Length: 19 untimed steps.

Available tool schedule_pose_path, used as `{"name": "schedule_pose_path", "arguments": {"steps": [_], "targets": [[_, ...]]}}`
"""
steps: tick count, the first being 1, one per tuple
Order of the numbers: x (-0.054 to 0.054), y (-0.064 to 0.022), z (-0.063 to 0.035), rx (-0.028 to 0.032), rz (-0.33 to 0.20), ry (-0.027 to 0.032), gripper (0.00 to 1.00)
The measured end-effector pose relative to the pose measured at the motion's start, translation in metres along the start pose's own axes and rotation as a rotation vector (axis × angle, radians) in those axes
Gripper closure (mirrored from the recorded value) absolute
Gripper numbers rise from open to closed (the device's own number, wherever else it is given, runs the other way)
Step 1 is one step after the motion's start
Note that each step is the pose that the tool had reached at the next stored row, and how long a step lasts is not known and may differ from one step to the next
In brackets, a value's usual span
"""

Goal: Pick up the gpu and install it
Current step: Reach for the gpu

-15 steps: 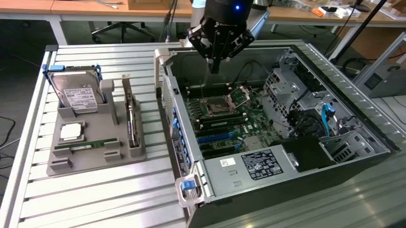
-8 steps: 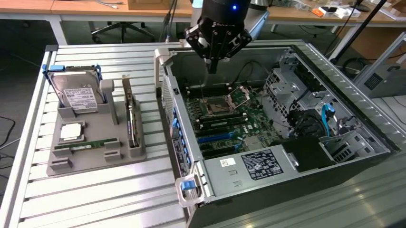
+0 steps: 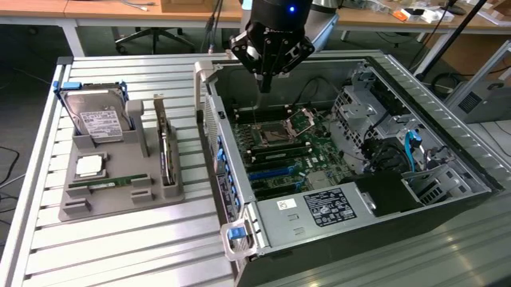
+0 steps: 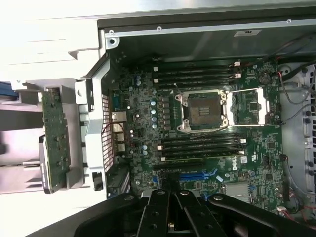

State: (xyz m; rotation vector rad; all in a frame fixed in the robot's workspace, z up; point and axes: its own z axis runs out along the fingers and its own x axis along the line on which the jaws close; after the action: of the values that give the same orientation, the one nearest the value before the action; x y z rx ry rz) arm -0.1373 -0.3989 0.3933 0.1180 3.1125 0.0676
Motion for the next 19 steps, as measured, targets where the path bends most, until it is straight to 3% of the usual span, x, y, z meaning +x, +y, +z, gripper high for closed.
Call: {"name": "schedule_pose_path", "arguments": {"steps": [19], "targets": [[0.0073, -0.0006, -0.0002, 0.0, 0.0, 0.0, 0.89]]}}
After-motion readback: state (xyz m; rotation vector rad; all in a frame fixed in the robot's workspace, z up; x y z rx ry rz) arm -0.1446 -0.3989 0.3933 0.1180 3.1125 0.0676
